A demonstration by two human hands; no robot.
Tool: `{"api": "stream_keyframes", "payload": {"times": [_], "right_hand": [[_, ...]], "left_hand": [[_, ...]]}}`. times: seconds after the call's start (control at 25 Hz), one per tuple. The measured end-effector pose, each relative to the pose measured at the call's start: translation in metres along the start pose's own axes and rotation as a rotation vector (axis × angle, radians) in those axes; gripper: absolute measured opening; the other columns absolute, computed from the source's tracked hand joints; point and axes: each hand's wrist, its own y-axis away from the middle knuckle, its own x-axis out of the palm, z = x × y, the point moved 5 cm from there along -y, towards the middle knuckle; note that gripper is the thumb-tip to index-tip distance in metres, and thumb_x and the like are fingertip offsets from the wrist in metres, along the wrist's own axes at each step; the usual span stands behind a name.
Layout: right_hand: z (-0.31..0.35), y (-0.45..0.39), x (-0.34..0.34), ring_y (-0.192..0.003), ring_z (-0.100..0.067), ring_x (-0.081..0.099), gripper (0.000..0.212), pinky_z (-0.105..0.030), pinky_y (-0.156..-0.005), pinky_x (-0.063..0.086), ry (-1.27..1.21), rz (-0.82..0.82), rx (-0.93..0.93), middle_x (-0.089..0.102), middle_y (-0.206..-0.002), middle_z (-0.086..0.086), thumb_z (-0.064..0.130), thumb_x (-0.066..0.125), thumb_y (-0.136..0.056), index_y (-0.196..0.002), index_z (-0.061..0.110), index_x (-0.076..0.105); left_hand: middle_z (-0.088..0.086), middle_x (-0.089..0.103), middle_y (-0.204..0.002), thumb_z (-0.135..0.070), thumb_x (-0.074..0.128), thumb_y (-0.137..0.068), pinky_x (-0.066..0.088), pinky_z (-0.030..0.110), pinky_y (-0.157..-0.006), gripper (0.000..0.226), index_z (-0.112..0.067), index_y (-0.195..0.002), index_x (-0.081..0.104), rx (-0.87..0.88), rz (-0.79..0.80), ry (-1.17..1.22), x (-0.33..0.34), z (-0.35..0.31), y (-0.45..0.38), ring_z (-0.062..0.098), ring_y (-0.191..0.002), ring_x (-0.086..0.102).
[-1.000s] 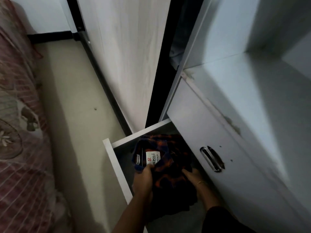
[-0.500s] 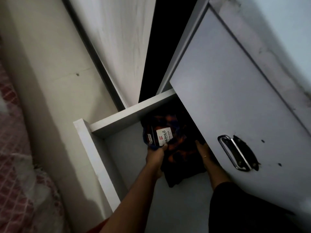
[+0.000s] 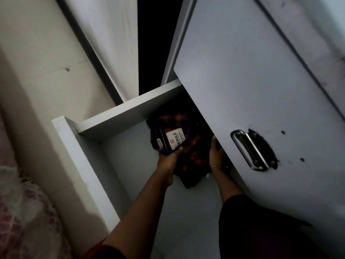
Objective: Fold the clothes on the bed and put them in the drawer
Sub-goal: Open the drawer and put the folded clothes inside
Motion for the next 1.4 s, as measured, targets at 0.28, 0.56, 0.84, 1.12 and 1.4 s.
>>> {"api": "stream_keyframes", "payload": {"times": [0.28, 0.56, 0.84, 1.12, 1.4], "right_hand": [[0.029, 0.091, -0.014, -0.143, -0.027, 0.018, 0.08, -0.042, -0.112, 0.017, 0.396, 0.031, -0.359, 0.023, -0.154, -0.015, 0.059, 0.022, -0.086, -0.147, 0.007, 0.025], [0.082, 0.219, -0.032, -0.107, -0.033, 0.064, 0.053, -0.045, -0.076, 0.054, 0.522, 0.184, -0.816, 0.064, -0.117, -0.019, 0.042, 0.015, -0.1, -0.121, 0.007, 0.05], [0.197, 0.322, -0.045, -0.098, -0.037, 0.066, 0.049, -0.046, -0.073, 0.054, 0.509, 0.215, -1.137, 0.065, -0.111, -0.023, 0.036, 0.023, -0.098, -0.114, 0.005, 0.057], [0.319, 0.463, 0.055, -0.088, -0.032, 0.067, 0.052, -0.039, -0.066, 0.055, 0.439, 0.373, -1.477, 0.067, -0.105, -0.018, 0.039, 0.023, -0.098, -0.107, 0.007, 0.063], [0.406, 0.567, 0.278, -0.071, -0.03, 0.064, 0.036, -0.027, -0.057, 0.054, 0.416, 0.794, -1.526, 0.063, -0.087, -0.015, 0.032, 0.043, -0.08, -0.091, 0.005, 0.065]], "left_hand": [[0.01, 0.052, -0.133, -0.017, 0.068, -0.081, 0.046, 0.038, -0.099, 0.066, -0.009, -0.138, 0.036, 0.408, -0.267, -0.367, -0.018, -0.016, 0.057, 0.029, -0.122, 0.05], [0.01, 0.022, -0.155, -0.013, 0.047, -0.094, 0.014, 0.033, -0.116, 0.054, -0.008, -0.145, 0.029, 0.987, -0.311, -1.196, -0.051, -0.039, 0.183, 0.025, -0.145, 0.015], [0.011, 0.067, -0.115, -0.021, 0.087, -0.053, 0.052, 0.045, -0.087, 0.059, -0.011, -0.108, 0.07, 1.176, -0.646, -1.455, -0.162, -0.096, 0.312, 0.029, -0.109, 0.063], [0.014, 0.069, -0.108, -0.016, 0.083, -0.047, 0.054, 0.047, -0.079, 0.058, -0.007, -0.103, 0.07, 0.978, -0.943, -1.397, -0.336, -0.164, 0.387, 0.033, -0.101, 0.066], [0.021, 0.069, -0.093, -0.029, 0.039, -0.069, 0.056, 0.046, -0.06, 0.049, 0.001, -0.094, 0.069, 0.662, -1.145, -0.96, -0.57, -0.234, 0.336, 0.039, -0.081, 0.068]]}}
